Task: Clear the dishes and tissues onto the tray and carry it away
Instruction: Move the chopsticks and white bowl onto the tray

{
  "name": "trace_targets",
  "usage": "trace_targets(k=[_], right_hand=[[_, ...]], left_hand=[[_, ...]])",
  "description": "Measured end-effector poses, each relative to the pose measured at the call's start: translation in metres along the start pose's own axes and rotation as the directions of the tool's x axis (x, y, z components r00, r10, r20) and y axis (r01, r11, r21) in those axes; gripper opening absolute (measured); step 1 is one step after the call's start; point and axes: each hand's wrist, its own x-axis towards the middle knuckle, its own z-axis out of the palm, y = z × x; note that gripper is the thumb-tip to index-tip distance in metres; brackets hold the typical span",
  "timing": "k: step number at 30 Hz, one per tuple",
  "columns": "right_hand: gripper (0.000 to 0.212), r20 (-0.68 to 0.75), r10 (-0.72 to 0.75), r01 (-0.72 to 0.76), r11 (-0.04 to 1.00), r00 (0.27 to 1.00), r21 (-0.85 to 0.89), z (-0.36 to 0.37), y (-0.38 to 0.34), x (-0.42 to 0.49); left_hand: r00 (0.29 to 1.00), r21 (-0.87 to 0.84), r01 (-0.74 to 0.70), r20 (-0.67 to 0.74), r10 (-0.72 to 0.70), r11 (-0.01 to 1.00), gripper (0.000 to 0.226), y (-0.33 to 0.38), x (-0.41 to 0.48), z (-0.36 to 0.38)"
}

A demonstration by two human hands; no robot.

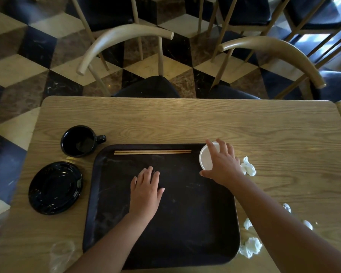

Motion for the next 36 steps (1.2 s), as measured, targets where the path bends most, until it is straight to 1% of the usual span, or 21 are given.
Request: trace_targets(k=[6, 13, 16, 19, 24, 26, 28, 29, 31, 32, 34, 36], right_hand=[[0.116, 0.008, 0.009, -0.009, 1.0, 1.0, 0.004, -0.004, 0.005, 0.003], [0.117, 0.011, -0.005, 0.004, 1.0, 1.0, 0.013, 0.0, 0.003, 0.007], [0.119, 0.038, -0.008, 0.007, 1.0, 0.999, 0.014, -0.001, 0.005, 0.009], [0.121, 0.067, -0.011, 0.013, 1.0, 0.998, -0.027, -0.004, 0.004, 0.01], [0.132, 0.172, -0.03, 0.048, 0.994, 0.985, -0.103, -0.017, 0.0, 0.014], [0.132, 0.162, -0.029, 0.045, 0.994, 0.986, -0.095, -0.021, -0.004, 0.012], [0.124, 0.087, -0.04, 0.046, 0.997, 0.995, -0.058, -0.025, -0.008, 0.008], [0.116, 0.029, -0.053, 0.054, 0.998, 0.998, -0.031, -0.027, -0.011, 0.005], [0.093, -0.089, -0.105, 0.103, 0.994, 0.99, -0.025, -0.032, -0.021, -0.001], [0.078, -0.118, -0.141, 0.138, 0.99, 0.983, -0.032, -0.035, -0.029, -0.004], [0.051, -0.101, -0.2, 0.202, 0.979, 0.975, 0.012, -0.037, -0.05, -0.01], [0.039, -0.066, -0.239, 0.243, 0.968, 0.969, 0.06, -0.034, -0.074, -0.017]], left_hand=[[1.0, 0.017, -0.021, 0.002, 0.021, 1.0, 0.058, -0.003, 0.002, 0.002], [1.0, 0.037, 0.004, 0.018, -0.005, 0.999, 0.057, 0.001, 0.0, -0.001], [0.999, 0.024, 0.015, 0.035, -0.015, 1.0, 0.057, 0.004, 0.0, -0.002], [0.998, 0.022, 0.024, 0.051, -0.025, 0.999, 0.058, 0.006, 0.0, -0.005], [0.987, 0.026, 0.002, 0.16, -0.006, 1.0, 0.066, 0.004, -0.002, -0.015], [0.98, 0.014, -0.016, 0.198, 0.013, 1.0, 0.066, 0.002, 0.0, -0.023], [0.971, -0.02, -0.023, 0.236, 0.027, 1.0, 0.062, 0.001, 0.003, -0.036], [0.966, -0.036, -0.025, 0.257, 0.034, 0.999, 0.06, -0.001, 0.005, -0.043], [0.962, -0.084, -0.014, 0.27, 0.037, 0.996, 0.054, -0.008, 0.005, -0.055], [0.964, -0.115, -0.001, 0.264, 0.032, 0.993, 0.05, -0.014, 0.004, -0.06], [0.973, -0.168, 0.012, 0.231, 0.028, 0.986, 0.044, -0.031, -0.001, -0.066], [0.985, -0.23, 0.041, 0.172, -0.001, 0.972, 0.039, -0.051, -0.01, -0.072]])
